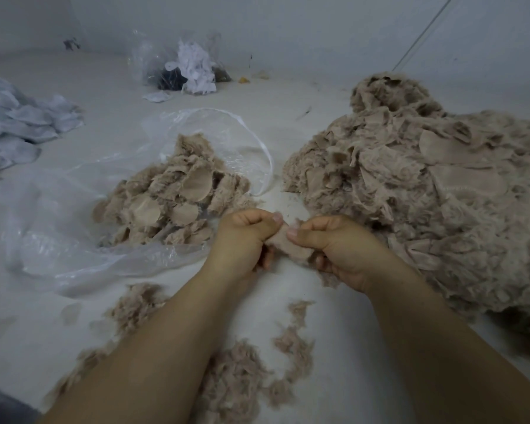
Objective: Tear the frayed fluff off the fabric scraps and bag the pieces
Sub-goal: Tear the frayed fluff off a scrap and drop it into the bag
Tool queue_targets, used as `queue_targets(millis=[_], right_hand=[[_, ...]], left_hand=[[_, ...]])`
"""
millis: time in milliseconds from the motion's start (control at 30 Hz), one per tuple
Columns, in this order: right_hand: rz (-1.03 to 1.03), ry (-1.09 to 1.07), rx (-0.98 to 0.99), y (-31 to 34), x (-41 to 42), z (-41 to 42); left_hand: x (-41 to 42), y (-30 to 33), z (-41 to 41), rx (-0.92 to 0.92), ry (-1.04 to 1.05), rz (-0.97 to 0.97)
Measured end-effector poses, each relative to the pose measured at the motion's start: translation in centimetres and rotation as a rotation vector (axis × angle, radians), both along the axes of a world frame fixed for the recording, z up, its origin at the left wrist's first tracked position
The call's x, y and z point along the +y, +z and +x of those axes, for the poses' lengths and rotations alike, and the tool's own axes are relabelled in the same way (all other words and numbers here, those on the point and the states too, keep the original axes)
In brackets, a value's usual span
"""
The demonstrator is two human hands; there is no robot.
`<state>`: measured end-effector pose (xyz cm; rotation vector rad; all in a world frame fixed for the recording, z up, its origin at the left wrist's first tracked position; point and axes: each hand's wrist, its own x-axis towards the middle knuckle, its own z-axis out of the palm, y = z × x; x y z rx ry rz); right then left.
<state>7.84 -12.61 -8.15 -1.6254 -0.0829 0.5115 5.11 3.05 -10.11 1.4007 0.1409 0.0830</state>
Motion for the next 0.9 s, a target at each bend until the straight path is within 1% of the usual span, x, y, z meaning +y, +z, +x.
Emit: queue_targets(millis=[67,133,167,233,267,333,400,467,667,800,900], right_hand=[[0.020,-0.046,0.030,-0.2,0.0,0.2],[0.085,-0.097,0.087,-0.1,-0.1,0.4],[0.120,-0.109,0.107,-0.1,-0.1,0.4],[0.155,-0.090,0.109,0.1,-0.2,0.2],[0.154,-0.071,0.094,0.1,-0.2,0.1],[0.129,-0.052,0.064,0.1,-0.1,0.0],[0.119,-0.042,0.053,0.1,-0.1,0.0],[0.138,-0.045,0.066,0.0,-0.2,0.1],[0.167,-0.085,0.103,0.2,-0.2,0.1],[0.156,-0.088,0.108,0.2,-0.2,0.1],[0.170,-0.102,0.124,0.2,-0.2,0.2]], left_hand=[[0.2,0.0,0.1,0.007,0.117,-0.034],[0.5,0.1,0.2,0.024,0.194,-0.065],[0.6,0.2,0.1,0.039,0.190,-0.100],[0.5,0.7,-0.3,0.089,0.066,-0.109],[0.5,0.9,-0.5,0.116,-0.031,-0.044],[0.2,1.4,-0.9,0.154,-0.200,0.155],[0.0,1.7,-1.0,0.187,-0.278,0.306],[0.1,2.0,-1.0,0.222,-0.301,0.356],[0.5,2.1,-0.9,0.219,-0.273,0.193],[0.4,1.8,-0.8,0.198,-0.268,0.193],[0.6,1.7,-0.8,0.208,-0.336,0.225]])
